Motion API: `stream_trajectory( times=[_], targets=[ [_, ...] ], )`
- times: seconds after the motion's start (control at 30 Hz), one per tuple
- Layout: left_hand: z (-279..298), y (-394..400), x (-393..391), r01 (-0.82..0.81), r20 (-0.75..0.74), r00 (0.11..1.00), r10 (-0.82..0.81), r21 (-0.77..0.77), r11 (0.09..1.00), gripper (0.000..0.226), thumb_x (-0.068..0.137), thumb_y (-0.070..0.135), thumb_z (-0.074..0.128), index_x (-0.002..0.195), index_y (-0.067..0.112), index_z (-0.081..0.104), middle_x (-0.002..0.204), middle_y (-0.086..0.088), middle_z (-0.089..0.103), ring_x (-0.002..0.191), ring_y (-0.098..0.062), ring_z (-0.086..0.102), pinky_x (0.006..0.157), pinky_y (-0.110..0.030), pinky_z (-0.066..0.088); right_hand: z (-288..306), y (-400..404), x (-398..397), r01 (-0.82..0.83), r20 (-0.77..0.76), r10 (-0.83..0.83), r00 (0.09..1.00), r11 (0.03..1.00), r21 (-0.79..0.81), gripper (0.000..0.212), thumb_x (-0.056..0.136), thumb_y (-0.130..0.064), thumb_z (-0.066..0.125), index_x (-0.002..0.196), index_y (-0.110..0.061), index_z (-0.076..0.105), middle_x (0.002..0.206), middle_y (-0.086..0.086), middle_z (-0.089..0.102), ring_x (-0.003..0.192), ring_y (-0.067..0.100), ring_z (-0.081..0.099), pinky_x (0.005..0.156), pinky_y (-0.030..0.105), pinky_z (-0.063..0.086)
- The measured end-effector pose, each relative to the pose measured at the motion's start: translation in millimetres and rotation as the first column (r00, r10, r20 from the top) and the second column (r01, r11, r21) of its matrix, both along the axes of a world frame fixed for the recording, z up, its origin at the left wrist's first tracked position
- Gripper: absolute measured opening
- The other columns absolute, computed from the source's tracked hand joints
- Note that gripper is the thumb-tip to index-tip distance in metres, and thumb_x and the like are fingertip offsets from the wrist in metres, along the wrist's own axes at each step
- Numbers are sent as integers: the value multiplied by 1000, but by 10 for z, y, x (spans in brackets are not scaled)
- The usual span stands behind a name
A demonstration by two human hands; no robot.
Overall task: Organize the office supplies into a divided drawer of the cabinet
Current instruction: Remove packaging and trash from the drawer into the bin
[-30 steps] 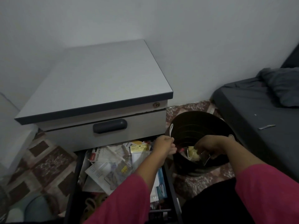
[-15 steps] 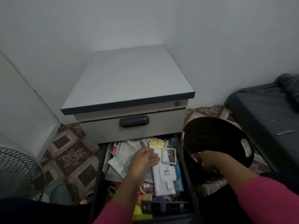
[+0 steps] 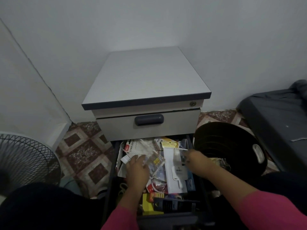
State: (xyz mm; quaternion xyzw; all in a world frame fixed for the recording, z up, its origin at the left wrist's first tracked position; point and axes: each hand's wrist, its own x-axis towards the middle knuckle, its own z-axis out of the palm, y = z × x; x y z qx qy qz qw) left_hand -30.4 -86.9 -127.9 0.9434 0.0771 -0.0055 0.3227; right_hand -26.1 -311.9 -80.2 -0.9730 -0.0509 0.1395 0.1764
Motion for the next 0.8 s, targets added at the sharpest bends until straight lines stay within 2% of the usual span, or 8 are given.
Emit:
stream_trajectory(
  times=[0.1, 0.17, 0.23, 0.33, 0.43, 0.53, 0.67, 0.8],
  targets=[
    [-39, -31, -72, 106, -124, 988, -96, 78, 991, 42, 95, 26, 50, 136, 32, 51, 151, -2, 34, 138, -27, 26, 111, -35, 28, -206, 173, -68, -146, -93, 138, 986, 986, -80, 43, 94, -10, 45, 138, -11, 45, 134, 11, 51, 121, 24, 50, 100, 32, 42],
    [-71, -34, -83, 149, -97, 985, -141, 92, 985, 30, 94, 27, 48, 119, 27, 63, 133, -1, 52, 127, -25, 40, 101, -30, 33, -301, 234, -89, -211, -128, 191, 973, 963, -169, 45, 92, -8, 43, 136, -13, 46, 129, 13, 54, 118, 29, 49, 97, 36, 45],
    [-76, -30, -70, 117, -52, 992, -113, 94, 989, 21, 93, 26, 50, 97, 19, 70, 111, -2, 58, 111, -23, 51, 87, -27, 36, -330, 282, -103, -222, -136, 201, 970, 960, -168, 44, 88, -6, 45, 131, -14, 51, 124, 14, 56, 117, 33, 48, 93, 36, 47],
    [-30, -2, -37, -92, -1, 996, 92, 5, 996, 20, 91, 25, 59, 106, 13, 64, 117, -9, 51, 111, -26, 48, 82, -27, 38, -338, 306, -111, -45, -36, 42, 998, 997, -68, 47, 87, -8, 51, 132, -15, 48, 131, 9, 47, 121, 29, 44, 94, 36, 46],
    [-35, 35, -33, -288, -100, 956, 277, -110, 951, 44, 85, 26, 69, 121, 6, 52, 122, -15, 50, 110, -31, 52, 78, -33, 44, -391, 305, -112, 134, -31, -135, 990, 990, -35, 46, 90, -14, 56, 133, -10, 41, 132, 13, 42, 120, 28, 45, 95, 33, 44],
    [-135, 28, -27, -355, -202, 930, 309, -265, 896, 54, 76, 24, 77, 117, 5, 47, 117, -15, 55, 98, -32, 58, 77, -42, 54, -424, 360, -122, 204, -82, -204, 976, 979, -3, 52, 90, -24, 60, 133, -4, 39, 133, 14, 43, 120, 27, 48, 95, 30, 44],
    [-182, -22, -26, -451, -267, 890, 369, -410, 793, 54, 74, 11, 79, 114, 4, 43, 107, -14, 59, 88, -30, 60, 70, -36, 51, -450, 429, -139, 244, -146, -237, 961, 969, 35, 72, 86, -31, 66, 138, 4, 30, 141, 17, 31, 124, 29, 46, 101, 32, 43],
    [-235, -39, 44, -530, -346, 848, 402, -506, 681, 59, 66, 4, 84, 113, -2, 47, 103, -16, 62, 86, -32, 63, 74, -42, 56, -474, 419, -131, 299, -234, -256, 938, 938, 176, 59, 79, -28, 73, 124, -1, 47, 124, 16, 52, 113, 30, 54, 92, 31, 46]
  ],
)
